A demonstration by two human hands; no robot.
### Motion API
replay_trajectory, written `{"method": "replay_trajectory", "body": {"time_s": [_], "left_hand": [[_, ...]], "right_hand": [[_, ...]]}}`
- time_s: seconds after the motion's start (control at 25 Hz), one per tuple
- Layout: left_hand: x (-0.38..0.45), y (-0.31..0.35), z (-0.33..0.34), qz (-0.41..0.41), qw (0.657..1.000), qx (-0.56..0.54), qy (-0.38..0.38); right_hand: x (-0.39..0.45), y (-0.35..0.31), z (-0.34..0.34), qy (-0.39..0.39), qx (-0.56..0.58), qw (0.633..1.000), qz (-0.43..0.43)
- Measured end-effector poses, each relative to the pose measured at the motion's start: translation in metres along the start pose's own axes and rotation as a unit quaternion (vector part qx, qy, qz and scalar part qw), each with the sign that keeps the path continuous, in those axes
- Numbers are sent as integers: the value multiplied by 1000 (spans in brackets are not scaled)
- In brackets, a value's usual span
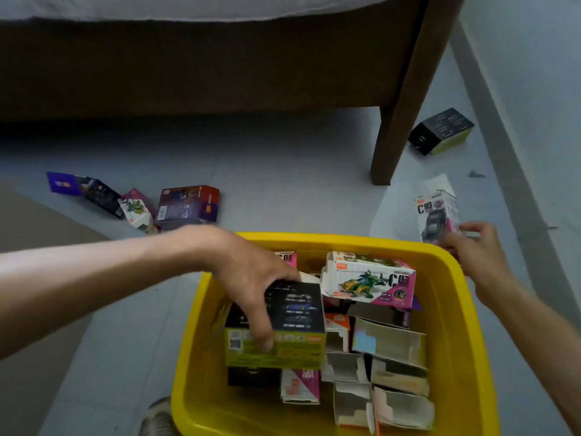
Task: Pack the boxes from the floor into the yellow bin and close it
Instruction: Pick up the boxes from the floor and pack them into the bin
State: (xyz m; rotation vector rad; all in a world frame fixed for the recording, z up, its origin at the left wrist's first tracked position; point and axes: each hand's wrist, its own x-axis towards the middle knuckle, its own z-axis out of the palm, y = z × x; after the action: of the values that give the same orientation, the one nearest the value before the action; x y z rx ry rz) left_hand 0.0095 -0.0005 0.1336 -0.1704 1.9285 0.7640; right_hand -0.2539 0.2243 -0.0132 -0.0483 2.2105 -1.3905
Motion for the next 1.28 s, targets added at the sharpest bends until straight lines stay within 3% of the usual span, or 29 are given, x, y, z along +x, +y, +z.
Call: {"method": "replay_trajectory", "body": {"time_s": [0.08,0.2,0.32,0.4,0.52,0.64,0.76,0.88,1.0,1.12,1.28], "left_hand": [[13,-15,34,-49,995,77,37],[38,-33,55,-83,963,218,138],[45,-50,40,-63,916,300,260],[40,-65,22,-48,884,315,342],[32,-89,10,-40,854,299,425],[42,-102,16,-59,840,314,439],[56,-103,24,-82,818,333,461],[55,-101,18,-46,839,285,462],[37,-103,12,29,870,155,467],[23,-108,16,45,837,9,545],[13,-128,27,19,779,22,626]], "right_hand": [[-13,-16,-5,-1,31,998,-47],[-49,-43,-5,-12,24,978,-206],[-94,-76,9,-104,33,941,-321],[-119,-84,15,-177,13,925,-337],[-141,-74,13,-256,-115,888,-365],[-139,-54,6,-276,-304,816,-407],[-140,-34,12,-212,-542,695,-423],[-147,-31,28,-129,-631,655,-396],[-154,-60,45,-94,-575,652,-485],[-161,-99,80,-118,-521,637,-556],[-168,-138,151,-213,-492,565,-627]]}}
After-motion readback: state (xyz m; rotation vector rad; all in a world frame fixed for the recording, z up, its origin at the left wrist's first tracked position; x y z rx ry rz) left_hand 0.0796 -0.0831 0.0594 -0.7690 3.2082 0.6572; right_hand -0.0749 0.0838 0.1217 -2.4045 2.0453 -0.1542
